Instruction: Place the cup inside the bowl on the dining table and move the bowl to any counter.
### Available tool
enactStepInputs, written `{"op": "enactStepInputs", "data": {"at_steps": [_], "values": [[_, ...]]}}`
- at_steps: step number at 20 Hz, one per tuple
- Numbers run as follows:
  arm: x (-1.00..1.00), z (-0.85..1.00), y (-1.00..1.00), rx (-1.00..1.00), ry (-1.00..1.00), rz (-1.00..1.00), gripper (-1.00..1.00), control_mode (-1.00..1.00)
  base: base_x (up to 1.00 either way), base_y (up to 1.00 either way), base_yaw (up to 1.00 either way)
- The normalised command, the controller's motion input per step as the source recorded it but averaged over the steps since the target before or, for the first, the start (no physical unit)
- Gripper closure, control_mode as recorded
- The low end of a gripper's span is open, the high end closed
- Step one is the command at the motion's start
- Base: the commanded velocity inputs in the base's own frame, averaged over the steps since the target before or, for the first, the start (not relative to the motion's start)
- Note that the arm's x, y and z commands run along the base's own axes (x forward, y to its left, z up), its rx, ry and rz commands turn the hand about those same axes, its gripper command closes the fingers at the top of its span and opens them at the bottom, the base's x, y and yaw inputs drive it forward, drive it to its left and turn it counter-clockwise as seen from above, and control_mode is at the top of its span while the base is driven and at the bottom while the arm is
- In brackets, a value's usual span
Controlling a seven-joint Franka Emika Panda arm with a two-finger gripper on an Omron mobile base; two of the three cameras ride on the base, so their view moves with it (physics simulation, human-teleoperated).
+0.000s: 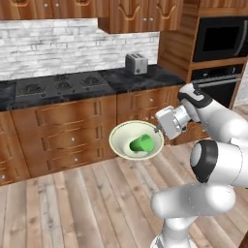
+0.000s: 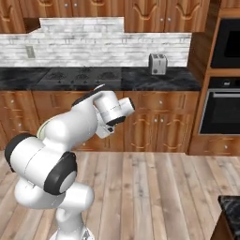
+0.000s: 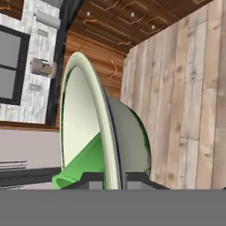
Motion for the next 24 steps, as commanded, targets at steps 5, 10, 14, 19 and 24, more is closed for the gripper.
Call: {"op": "enactStepInputs", "data": {"at_steps": [5,10,14,19,24], "values": [[0.0,0.0,0.0,0.0,0.0,0.0,1.0,1.0,1.0,0.54,-0.04],[0.0,0.0,0.0,0.0,0.0,0.0,1.0,1.0,0.84,0.77,-0.02],[0.0,0.0,0.0,0.0,0.0,0.0,1.0,1.0,0.35,0.98,-0.05],[0.0,0.0,0.0,0.0,0.0,0.0,1.0,1.0,0.13,1.0,-0.03],[0.0,0.0,0.0,0.0,0.0,0.0,1.0,1.0,0.14,1.0,-0.04]]}}
